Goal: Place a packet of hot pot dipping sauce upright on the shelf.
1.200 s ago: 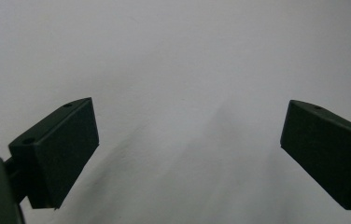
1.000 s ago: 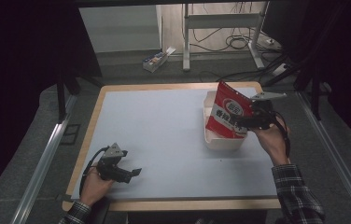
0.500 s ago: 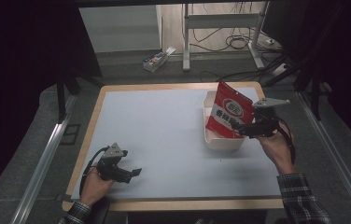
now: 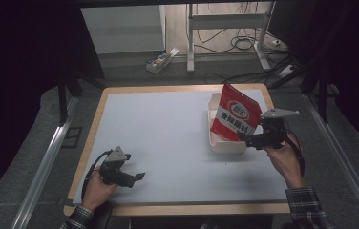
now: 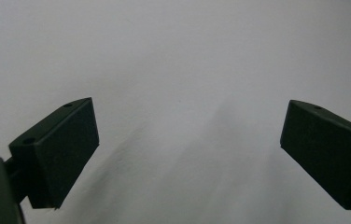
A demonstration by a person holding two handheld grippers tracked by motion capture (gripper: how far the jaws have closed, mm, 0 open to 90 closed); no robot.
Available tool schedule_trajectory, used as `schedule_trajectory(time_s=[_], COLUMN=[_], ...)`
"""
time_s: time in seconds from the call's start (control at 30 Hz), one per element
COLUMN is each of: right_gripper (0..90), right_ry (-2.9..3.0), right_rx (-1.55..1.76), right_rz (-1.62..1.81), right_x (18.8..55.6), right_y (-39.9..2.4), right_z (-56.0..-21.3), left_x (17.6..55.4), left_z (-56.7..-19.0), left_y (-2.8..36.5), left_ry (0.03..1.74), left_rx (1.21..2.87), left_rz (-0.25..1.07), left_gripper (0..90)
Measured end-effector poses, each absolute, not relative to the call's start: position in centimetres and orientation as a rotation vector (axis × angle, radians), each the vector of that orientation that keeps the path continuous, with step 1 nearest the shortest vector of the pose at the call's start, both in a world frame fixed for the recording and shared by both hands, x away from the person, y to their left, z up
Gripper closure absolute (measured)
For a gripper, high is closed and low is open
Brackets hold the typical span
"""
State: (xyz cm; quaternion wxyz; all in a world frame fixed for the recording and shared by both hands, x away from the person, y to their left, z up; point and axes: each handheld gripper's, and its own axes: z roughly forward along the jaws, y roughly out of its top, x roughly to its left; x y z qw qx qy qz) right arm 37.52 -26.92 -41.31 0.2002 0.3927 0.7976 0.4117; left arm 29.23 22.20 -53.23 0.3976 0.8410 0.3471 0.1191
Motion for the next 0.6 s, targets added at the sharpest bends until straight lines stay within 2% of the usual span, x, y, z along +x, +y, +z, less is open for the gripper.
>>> schedule_trajectory(time_s=[0.6], right_gripper=[0.9], right_ry=[2.253], right_rx=[1.109], right_rz=[1.113], right_x=[35.5], right_y=[-27.0], right_z=[-43.8], left_x=[29.2], left_z=[-53.3], left_y=[22.1], left_ry=[0.875], left_rx=[2.136], left_rz=[0.309], left_gripper=[4.4])
